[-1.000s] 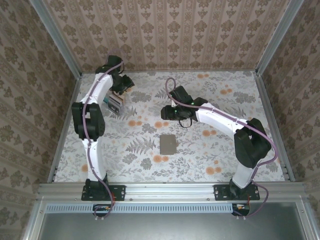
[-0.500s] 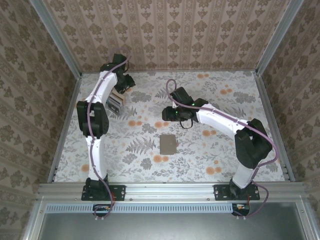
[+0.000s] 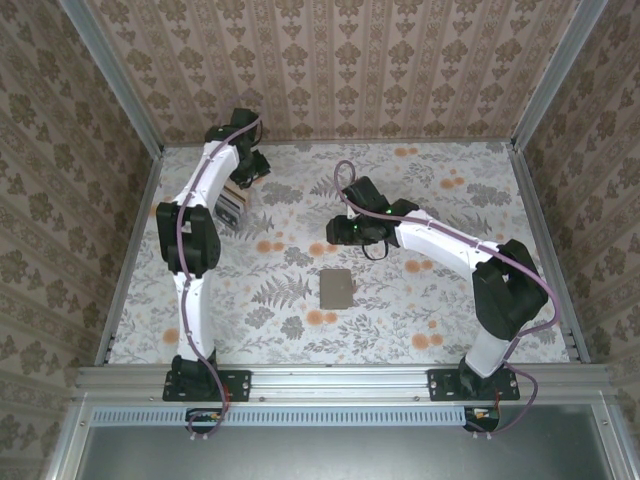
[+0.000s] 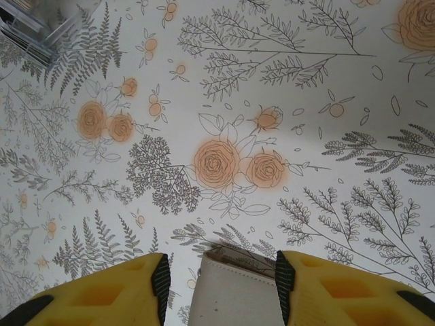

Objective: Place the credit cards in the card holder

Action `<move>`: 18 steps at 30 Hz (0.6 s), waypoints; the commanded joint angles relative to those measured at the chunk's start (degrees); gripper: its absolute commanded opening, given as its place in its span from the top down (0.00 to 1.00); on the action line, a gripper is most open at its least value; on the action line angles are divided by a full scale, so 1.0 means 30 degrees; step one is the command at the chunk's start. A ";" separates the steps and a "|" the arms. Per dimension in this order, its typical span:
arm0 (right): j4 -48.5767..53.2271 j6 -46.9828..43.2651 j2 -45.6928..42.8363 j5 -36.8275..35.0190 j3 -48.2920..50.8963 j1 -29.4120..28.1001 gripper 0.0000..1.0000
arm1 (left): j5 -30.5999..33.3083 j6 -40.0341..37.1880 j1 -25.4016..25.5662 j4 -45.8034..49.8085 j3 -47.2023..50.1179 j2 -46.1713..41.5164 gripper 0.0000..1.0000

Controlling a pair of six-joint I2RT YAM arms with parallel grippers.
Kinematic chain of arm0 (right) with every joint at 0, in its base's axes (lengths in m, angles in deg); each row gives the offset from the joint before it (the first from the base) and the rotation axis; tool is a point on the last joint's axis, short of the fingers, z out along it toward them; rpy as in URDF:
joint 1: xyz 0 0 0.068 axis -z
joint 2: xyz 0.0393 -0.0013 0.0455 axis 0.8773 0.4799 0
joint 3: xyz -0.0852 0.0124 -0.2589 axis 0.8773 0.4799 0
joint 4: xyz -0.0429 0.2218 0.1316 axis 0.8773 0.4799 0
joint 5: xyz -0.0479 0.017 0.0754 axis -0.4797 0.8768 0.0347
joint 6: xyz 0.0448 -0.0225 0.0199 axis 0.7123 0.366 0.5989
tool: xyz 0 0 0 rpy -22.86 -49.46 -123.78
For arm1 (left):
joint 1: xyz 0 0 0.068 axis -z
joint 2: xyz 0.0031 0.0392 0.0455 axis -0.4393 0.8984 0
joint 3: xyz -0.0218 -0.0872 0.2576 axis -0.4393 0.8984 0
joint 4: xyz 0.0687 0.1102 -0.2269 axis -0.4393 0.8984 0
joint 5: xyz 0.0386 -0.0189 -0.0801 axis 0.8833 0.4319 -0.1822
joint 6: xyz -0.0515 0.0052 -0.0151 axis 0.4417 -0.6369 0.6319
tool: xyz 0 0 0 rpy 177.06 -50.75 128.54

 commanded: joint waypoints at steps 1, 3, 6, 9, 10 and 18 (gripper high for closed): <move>0.0213 0.0286 -0.0659 -0.0325 0.0385 -0.0044 0.52 | 0.0930 0.0016 0.0318 0.0471 -0.0412 -0.0303 0.55; 0.0157 0.0396 -0.0614 -0.0240 0.0479 -0.0044 0.52 | 0.1616 -0.0224 0.0544 0.0463 -0.0592 -0.0562 0.55; 0.0057 0.0441 -0.0625 -0.0155 0.0474 -0.0046 0.52 | 0.2180 -0.0012 0.0529 0.1098 -0.1002 -0.0425 0.55; 0.0150 0.0362 -0.0628 -0.0114 0.0388 -0.0044 0.52 | 0.2275 0.0098 0.0402 0.1484 -0.1203 -0.0050 0.56; 0.0175 0.0347 -0.0654 -0.0128 0.0386 -0.0051 0.52 | 0.2245 0.0142 0.0385 0.1581 -0.1210 0.0058 0.56; 0.0235 0.0302 -0.0613 -0.0149 0.0460 -0.0044 0.52 | 0.2330 0.0304 0.0438 0.1576 -0.1049 0.0480 0.57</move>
